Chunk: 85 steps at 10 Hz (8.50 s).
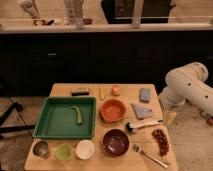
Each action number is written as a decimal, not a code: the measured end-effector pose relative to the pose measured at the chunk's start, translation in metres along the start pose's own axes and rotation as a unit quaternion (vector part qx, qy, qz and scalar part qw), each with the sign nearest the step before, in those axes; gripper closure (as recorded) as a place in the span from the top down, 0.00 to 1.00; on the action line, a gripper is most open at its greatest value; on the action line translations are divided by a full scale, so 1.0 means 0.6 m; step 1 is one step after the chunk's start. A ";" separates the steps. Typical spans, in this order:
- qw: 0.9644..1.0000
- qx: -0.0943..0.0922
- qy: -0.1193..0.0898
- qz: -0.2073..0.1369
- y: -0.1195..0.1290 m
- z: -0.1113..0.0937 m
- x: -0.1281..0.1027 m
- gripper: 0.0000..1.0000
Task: Place sponge in purple bowl
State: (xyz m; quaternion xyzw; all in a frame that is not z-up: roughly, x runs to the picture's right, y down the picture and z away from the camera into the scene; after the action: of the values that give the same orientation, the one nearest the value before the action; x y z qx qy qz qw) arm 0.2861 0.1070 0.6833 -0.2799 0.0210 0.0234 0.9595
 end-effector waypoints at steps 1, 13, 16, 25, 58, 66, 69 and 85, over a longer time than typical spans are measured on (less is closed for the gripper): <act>1.000 0.000 0.000 0.000 0.000 0.000 0.000 0.80; 1.000 0.000 0.000 0.000 0.000 0.000 0.000 0.80; 1.000 0.000 0.000 0.000 0.000 0.000 0.000 0.80; 0.963 -0.085 -0.049 -0.252 -0.035 0.041 -0.038 0.80; 0.821 0.153 0.032 -0.548 -0.209 0.141 -0.041 0.80; 0.767 0.139 0.026 -0.625 -0.234 0.149 -0.058 0.80; 0.763 0.139 0.042 -0.630 -0.234 0.152 -0.053 0.80; 0.767 0.055 0.094 -0.632 -0.370 0.327 -0.036 0.80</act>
State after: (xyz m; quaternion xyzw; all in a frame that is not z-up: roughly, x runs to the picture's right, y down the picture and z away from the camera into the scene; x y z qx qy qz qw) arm 0.2823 0.0246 0.9689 -0.1778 -0.0692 -0.6164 0.7640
